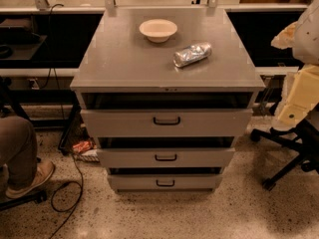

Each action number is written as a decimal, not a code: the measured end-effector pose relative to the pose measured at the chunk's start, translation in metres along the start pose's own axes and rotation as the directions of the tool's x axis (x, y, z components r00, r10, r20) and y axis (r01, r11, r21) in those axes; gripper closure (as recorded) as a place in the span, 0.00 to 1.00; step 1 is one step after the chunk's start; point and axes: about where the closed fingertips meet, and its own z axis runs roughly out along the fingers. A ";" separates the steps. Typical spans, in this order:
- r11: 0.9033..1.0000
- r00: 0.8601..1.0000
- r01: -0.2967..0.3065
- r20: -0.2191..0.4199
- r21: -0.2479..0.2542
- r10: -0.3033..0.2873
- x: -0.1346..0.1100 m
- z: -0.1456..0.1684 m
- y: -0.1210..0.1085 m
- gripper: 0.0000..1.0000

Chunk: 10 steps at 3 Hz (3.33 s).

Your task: Open bottom drawer

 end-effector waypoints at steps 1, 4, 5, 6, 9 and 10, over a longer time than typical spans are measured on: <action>1.000 1.000 0.000 0.000 0.000 0.000 0.000 0.000 0.000 0.00; 0.988 0.983 0.099 0.164 -0.119 -0.079 -0.035 0.107 0.093 0.00; 0.980 0.985 0.092 0.159 -0.178 -0.064 -0.030 0.134 0.120 0.00; 0.980 0.986 0.092 0.154 -0.179 -0.064 -0.028 0.133 0.120 0.00; 0.965 0.992 0.071 0.120 -0.252 -0.042 0.024 0.276 0.141 0.00; 0.960 0.990 0.042 0.141 -0.278 -0.003 0.030 0.339 0.156 0.00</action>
Offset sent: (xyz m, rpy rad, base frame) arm -0.0535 0.0395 -0.1408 0.0357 0.1666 0.1742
